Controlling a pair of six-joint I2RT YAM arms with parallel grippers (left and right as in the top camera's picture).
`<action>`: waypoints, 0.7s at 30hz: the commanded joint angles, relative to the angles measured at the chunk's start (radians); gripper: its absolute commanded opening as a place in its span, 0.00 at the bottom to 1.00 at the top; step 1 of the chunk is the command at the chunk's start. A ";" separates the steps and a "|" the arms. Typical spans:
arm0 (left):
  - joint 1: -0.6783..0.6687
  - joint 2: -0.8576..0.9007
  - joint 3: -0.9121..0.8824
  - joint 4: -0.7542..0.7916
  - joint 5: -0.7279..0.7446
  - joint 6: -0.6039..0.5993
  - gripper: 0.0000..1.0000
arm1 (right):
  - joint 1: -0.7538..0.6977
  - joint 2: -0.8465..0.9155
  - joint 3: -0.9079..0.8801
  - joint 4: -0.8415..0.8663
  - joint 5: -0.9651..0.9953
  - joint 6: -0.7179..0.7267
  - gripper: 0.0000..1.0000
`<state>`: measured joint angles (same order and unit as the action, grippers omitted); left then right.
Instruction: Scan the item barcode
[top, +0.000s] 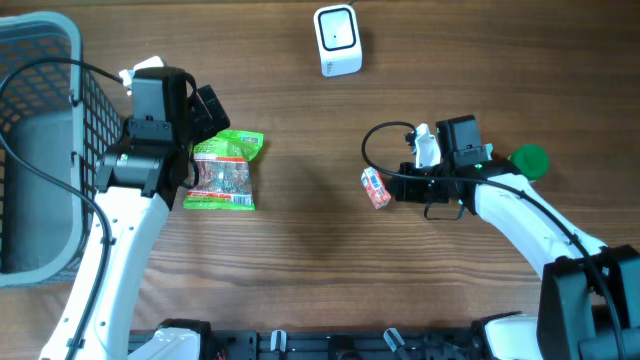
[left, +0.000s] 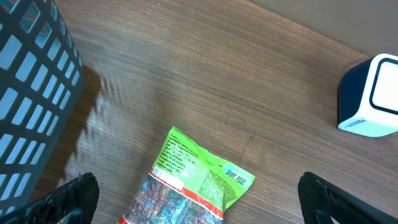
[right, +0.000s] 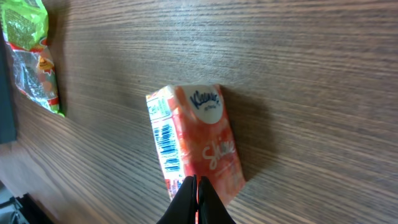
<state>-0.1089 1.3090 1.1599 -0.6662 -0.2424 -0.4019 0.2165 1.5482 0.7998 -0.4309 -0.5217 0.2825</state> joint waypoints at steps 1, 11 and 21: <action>0.005 0.000 0.011 0.003 -0.016 0.005 1.00 | 0.024 0.006 -0.010 0.005 0.015 0.039 0.04; 0.005 0.000 0.011 0.003 -0.016 0.005 1.00 | 0.053 0.006 -0.010 0.008 0.016 0.043 0.04; 0.005 0.000 0.011 0.003 -0.016 0.005 1.00 | 0.050 0.003 0.011 0.088 -0.011 0.040 0.04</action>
<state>-0.1089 1.3090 1.1599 -0.6662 -0.2424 -0.4019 0.2657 1.5482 0.7994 -0.3626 -0.5167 0.3138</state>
